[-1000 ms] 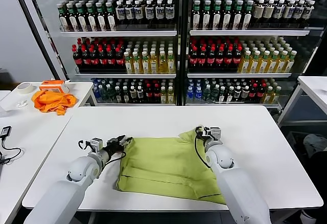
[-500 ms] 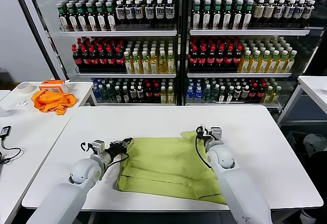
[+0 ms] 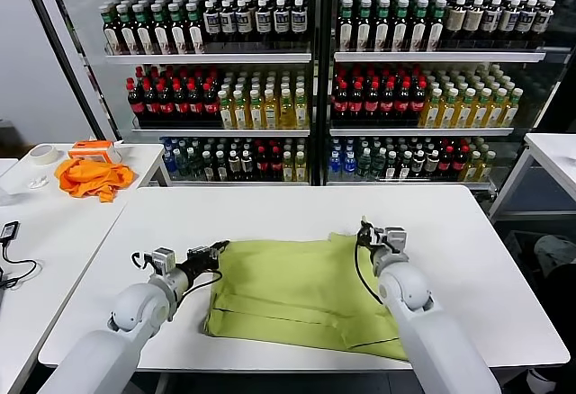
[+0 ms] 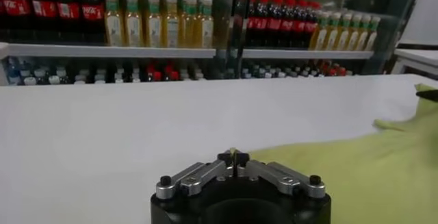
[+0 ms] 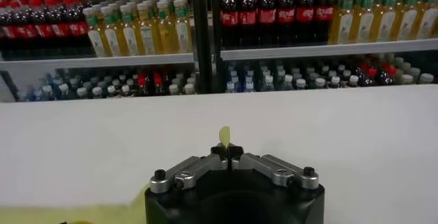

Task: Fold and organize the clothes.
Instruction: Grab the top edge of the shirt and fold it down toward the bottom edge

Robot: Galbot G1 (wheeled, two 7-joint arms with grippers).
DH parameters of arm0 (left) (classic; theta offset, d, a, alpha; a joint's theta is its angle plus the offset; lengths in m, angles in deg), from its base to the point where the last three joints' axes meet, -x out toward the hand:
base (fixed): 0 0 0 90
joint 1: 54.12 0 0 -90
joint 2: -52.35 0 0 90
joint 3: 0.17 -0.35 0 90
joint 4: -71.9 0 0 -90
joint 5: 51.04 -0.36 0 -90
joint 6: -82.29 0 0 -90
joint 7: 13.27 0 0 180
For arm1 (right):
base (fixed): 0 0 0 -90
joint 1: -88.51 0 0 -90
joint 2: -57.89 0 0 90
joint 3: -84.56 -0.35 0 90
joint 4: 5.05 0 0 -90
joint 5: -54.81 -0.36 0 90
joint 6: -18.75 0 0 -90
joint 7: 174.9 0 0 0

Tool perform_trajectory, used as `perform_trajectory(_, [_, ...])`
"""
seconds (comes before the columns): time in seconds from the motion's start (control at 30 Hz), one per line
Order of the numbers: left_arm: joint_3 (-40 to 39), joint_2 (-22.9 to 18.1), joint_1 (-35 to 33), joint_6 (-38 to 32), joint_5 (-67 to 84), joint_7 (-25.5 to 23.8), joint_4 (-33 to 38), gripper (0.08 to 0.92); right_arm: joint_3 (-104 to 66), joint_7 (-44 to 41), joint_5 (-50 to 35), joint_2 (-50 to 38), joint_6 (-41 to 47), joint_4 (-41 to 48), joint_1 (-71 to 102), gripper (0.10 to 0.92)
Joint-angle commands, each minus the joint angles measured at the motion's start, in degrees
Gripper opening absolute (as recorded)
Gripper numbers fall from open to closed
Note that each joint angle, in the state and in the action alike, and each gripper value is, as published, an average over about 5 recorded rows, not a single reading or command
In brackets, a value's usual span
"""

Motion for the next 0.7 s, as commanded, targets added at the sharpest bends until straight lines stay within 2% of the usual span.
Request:
perform_trajectory(0.03, [1.91,1.22,-8.31,-0.41,1.1,0.44,9.48,0.081,-3.18,0.69,0.4,-2.79,1.23,-18.85,16.11,0.105])
perform_trajectory(0.23, [2.46,1.55,-11.38,-1.32,1.05,1.15,11.33,0.081,-6.47,0.23,1.99,-3.97,2.31,-23.57,21.71,0.105])
perform_trajectory(0.7, [3.09,2.67,-11.04,-2.11,1.87,0.98,9.7,0.081,-9.1,-1.91,4.55,-4.11,1.75,-22.87,24.18,0.105])
